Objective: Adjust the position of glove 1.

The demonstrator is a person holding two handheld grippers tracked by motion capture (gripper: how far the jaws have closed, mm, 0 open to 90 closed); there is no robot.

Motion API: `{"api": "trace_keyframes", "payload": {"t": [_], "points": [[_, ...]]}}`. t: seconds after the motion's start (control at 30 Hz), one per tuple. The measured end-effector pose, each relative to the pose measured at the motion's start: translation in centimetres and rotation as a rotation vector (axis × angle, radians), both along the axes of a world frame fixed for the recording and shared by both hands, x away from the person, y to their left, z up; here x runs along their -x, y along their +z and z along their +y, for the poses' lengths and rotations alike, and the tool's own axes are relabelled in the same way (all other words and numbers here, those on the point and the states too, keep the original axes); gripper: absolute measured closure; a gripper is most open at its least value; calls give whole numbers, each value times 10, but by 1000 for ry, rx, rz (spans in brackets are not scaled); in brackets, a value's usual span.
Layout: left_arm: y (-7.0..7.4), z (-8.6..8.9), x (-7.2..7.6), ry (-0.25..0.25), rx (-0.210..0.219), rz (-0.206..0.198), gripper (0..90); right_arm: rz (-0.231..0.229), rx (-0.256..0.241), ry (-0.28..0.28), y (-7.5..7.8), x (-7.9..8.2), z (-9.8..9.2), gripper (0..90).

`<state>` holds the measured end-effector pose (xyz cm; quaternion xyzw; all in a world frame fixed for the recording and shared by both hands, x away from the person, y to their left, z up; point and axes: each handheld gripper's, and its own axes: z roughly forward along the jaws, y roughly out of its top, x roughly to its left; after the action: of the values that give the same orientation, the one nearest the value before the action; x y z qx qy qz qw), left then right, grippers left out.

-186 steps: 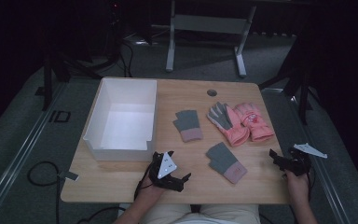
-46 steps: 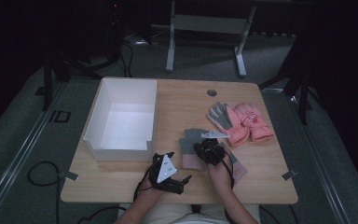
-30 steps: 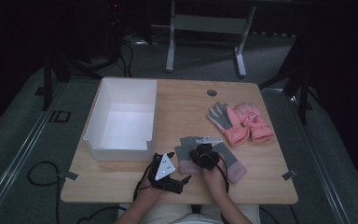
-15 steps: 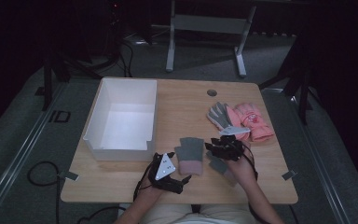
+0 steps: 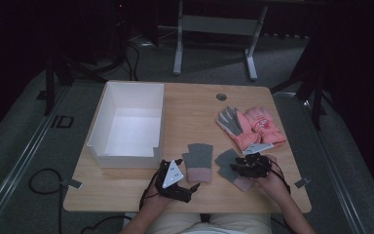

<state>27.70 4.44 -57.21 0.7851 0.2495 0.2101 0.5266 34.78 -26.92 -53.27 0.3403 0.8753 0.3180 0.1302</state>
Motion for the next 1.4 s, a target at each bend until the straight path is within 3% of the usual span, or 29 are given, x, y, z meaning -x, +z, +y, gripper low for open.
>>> {"api": "trace_keyframes", "payload": {"t": [0.07, 0.13, 0.27, 0.37, 0.47, 0.67, 0.8, 0.87, 1.03, 1.23, 1.27, 1.3, 1.4], "points": [[0, 0, 0, 0, -1, -1, 0, 6, 7, 2, -2, 0, -1, 590], [0, 0, 0, 1, -1, -3, 0, 1, 49, 31, -11, -1, -3, 578], [0, -1, 1, 4, -6, -6, 0, 11, 39, 58, -13, -3, -6, 624], [0, -1, 1, 3, -7, -6, 0, 19, 46, 48, -12, -3, -5, 729], [0, -1, 0, 5, -6, -2, 0, 18, 64, 53, -12, -3, -3, 768], [0, -1, 1, 6, -12, -6, 0, 16, 53, 20, -12, 0, -2, 807], [0, -1, 1, 7, -13, -9, 0, -8, 69, 9, -13, 4, 1, 811], [0, -1, 1, 8, -11, -6, 0, 7, 58, -15, -11, 4, 0, 834], [0, -1, 1, 8, -11, -7, 0, 0, 26, -64, 1, 12, -1, 851], [0, -1, 0, 4, -7, -6, 0, -67, -42, -142, 36, 32, -4, 850], [0, -1, 0, 4, -7, -6, 0, -67, -42, -142, 36, 32, -4, 850], [0, -1, 0, 7, -1, -5, 0, -98, -61, -164, 46, 38, -4, 850], [0, -2, 1, 10, -8, -9, 0, -125, -80, -217, 55, 45, -6, 850]]}}
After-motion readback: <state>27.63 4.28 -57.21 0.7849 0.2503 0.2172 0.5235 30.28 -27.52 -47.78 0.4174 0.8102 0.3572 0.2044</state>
